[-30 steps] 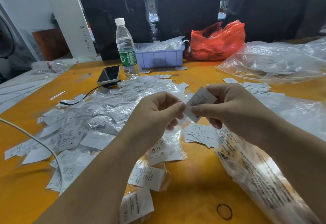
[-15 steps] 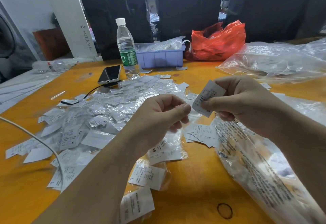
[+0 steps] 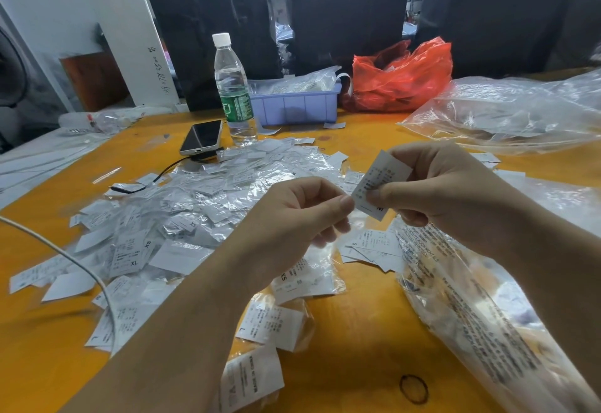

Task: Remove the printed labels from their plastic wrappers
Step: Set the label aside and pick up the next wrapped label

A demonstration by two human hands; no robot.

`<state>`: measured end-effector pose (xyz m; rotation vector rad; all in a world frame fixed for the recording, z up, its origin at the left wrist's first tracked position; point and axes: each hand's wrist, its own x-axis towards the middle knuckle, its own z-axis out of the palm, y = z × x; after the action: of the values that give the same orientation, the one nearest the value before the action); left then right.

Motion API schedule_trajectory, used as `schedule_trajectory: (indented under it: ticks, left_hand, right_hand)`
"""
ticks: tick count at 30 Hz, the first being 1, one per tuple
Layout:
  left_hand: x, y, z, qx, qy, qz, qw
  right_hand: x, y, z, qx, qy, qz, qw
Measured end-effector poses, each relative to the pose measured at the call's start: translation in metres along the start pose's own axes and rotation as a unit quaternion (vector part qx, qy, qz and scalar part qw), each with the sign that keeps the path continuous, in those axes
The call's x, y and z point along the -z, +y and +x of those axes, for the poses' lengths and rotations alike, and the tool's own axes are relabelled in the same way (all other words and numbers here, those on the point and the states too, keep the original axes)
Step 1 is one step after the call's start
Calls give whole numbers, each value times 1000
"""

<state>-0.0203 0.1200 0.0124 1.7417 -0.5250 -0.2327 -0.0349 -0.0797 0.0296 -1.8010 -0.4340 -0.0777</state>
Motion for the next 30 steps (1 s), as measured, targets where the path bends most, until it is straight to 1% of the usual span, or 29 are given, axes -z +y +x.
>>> schedule_trajectory:
  ticks: [10, 14, 18, 22, 26, 30]
  left_hand:
    - [1, 1, 0, -3, -12, -26, 1000]
    - [2, 0, 1, 4, -19, -42, 999]
    - [3, 1, 0, 7, -12, -63, 998]
    - [2, 1, 0, 6, -13, -55, 998]
    - [0, 2, -1, 2, -9, -61, 998]
    - [-1, 2, -1, -5, -20, -34, 999]
  right_hand:
    - [-1, 3, -1, 20, -1, 21, 1000]
    - [1, 1, -1, 27, 7, 12, 1000]
    - [7, -3, -1, 32, -17, 0, 999]
    - [7, -4, -1, 20, -45, -10, 999]
    - [7, -4, -2, 9, -44, -10, 999]
    - [2, -5, -1, 8, -40, -2, 999]
